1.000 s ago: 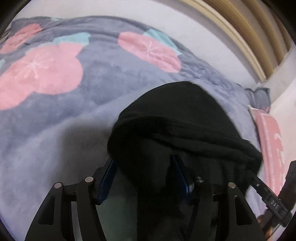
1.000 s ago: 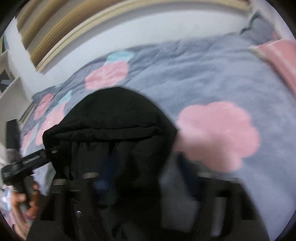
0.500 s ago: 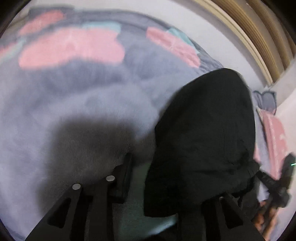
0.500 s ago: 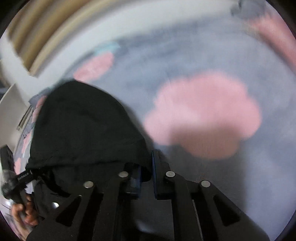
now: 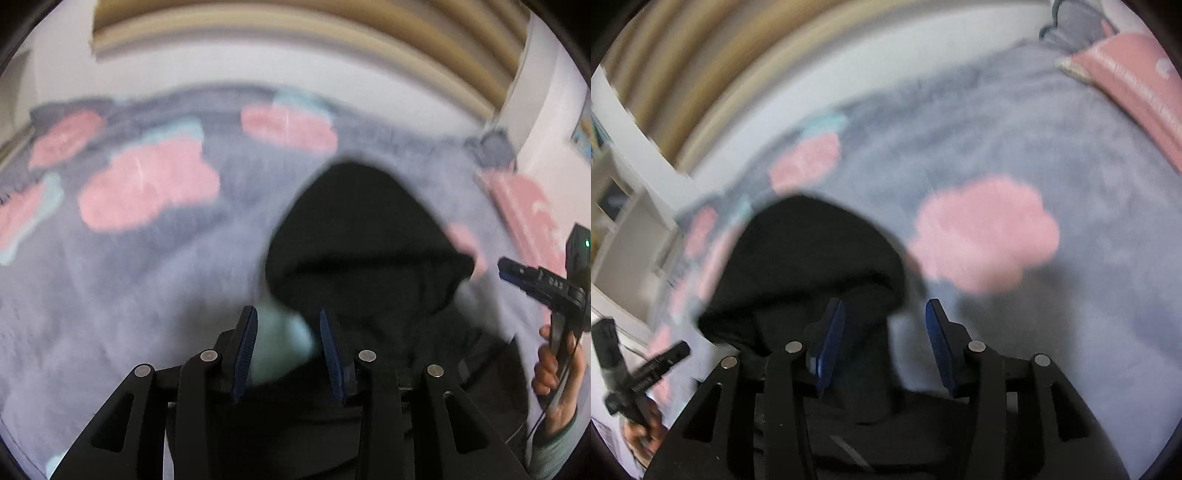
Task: Fold large clothes
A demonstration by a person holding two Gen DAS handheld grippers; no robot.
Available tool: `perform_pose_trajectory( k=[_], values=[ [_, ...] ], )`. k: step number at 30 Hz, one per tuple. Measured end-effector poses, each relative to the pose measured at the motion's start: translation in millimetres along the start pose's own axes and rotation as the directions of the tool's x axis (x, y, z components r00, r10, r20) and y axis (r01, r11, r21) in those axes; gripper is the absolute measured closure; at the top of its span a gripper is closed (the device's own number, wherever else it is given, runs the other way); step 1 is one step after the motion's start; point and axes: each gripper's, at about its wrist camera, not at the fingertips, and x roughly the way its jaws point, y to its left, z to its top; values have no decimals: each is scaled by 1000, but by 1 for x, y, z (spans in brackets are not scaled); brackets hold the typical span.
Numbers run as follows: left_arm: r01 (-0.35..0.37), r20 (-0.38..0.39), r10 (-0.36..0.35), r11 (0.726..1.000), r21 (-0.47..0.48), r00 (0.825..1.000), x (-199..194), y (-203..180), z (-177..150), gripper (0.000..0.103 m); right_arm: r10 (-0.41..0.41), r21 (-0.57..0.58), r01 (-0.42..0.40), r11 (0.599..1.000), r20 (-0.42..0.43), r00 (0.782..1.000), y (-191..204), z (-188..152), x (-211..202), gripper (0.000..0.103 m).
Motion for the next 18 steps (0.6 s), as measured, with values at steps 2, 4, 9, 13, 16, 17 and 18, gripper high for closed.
perform_pose_trajectory(
  k=[2,4,9,13,16,17,18],
  values=[
    [32,71,-29,999,-28,997,-3,-3,12,49,10,-21,-9,1000,54,998,16,10,-13,38],
    [100,116,-93,993,-56,989,13,-5,24,48,-7,-80,14,997,84,996,38,19,-7,32],
    [106,1,-107,987,-124,994,98,7,22,48,-11,-197,31,980,100,995,57,16,58,32],
    [78,-109,-96,985,-154,989,145,26,-2,48,-21,-193,-4,981,-128,992,33,-11,122,40],
    [97,-81,-114,978,-185,990,141,32,-3,48,-34,-213,6,977,-128,991,30,-22,131,40],
    [84,-68,-97,982,-168,993,141,29,-5,48,-40,-224,13,974,-119,992,32,-23,130,40],
    [74,-56,-83,986,-152,995,140,24,-8,48,-43,-229,16,973,-114,993,32,-23,130,40]
  ],
)
